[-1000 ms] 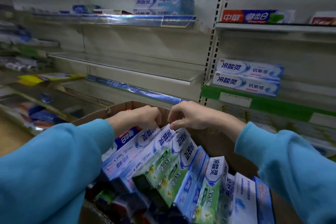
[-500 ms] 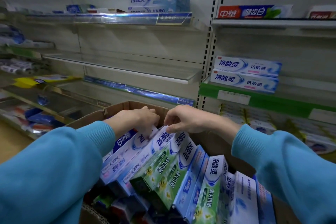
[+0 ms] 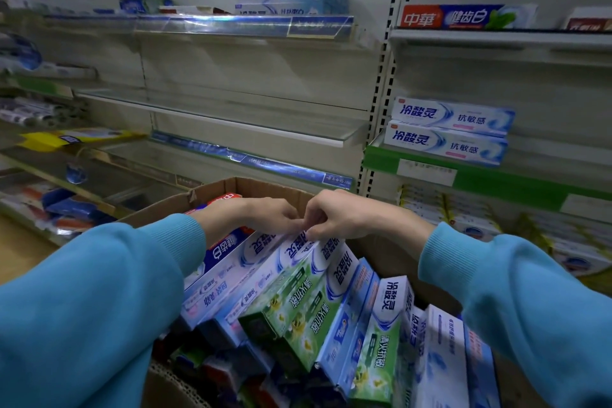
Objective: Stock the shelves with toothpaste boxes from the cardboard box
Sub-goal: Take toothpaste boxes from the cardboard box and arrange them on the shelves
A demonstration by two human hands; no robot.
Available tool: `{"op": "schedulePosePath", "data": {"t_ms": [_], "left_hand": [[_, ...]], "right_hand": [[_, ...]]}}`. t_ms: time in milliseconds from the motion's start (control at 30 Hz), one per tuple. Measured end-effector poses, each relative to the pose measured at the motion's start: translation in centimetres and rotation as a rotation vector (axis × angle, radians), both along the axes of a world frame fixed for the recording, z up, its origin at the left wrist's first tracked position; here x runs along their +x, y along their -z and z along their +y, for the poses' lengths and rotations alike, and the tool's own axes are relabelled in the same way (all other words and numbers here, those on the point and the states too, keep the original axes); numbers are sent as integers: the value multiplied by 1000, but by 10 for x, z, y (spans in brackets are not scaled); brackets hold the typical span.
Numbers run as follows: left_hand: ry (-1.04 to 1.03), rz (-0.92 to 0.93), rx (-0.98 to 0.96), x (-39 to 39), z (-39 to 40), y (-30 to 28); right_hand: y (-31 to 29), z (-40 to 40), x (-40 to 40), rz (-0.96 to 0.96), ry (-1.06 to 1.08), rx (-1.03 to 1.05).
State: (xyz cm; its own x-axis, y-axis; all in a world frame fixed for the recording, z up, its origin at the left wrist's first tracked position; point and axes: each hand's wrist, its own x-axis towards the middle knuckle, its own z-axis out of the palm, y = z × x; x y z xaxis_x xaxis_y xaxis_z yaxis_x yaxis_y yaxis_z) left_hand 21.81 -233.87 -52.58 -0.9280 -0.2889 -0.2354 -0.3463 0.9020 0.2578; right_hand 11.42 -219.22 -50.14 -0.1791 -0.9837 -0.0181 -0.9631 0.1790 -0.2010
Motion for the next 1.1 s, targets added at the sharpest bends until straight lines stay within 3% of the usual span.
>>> {"op": "schedulePosePath", "data": {"t_ms": [133, 333, 500, 667, 1100], "left_hand": [[18, -2, -51, -3, -2, 4], [3, 23, 31, 0, 0, -1], [10, -178, 141, 5, 0, -6], [24, -260, 86, 4, 3, -8], [1, -253, 158, 10, 9, -19]], "right_hand": [[0, 1, -3, -16, 13, -18], [1, 0, -6, -30, 12, -29], [2, -1, -7, -36, 1, -20], [3, -1, -8, -45, -3, -13], [3, 1, -9, -40, -10, -6]]}}
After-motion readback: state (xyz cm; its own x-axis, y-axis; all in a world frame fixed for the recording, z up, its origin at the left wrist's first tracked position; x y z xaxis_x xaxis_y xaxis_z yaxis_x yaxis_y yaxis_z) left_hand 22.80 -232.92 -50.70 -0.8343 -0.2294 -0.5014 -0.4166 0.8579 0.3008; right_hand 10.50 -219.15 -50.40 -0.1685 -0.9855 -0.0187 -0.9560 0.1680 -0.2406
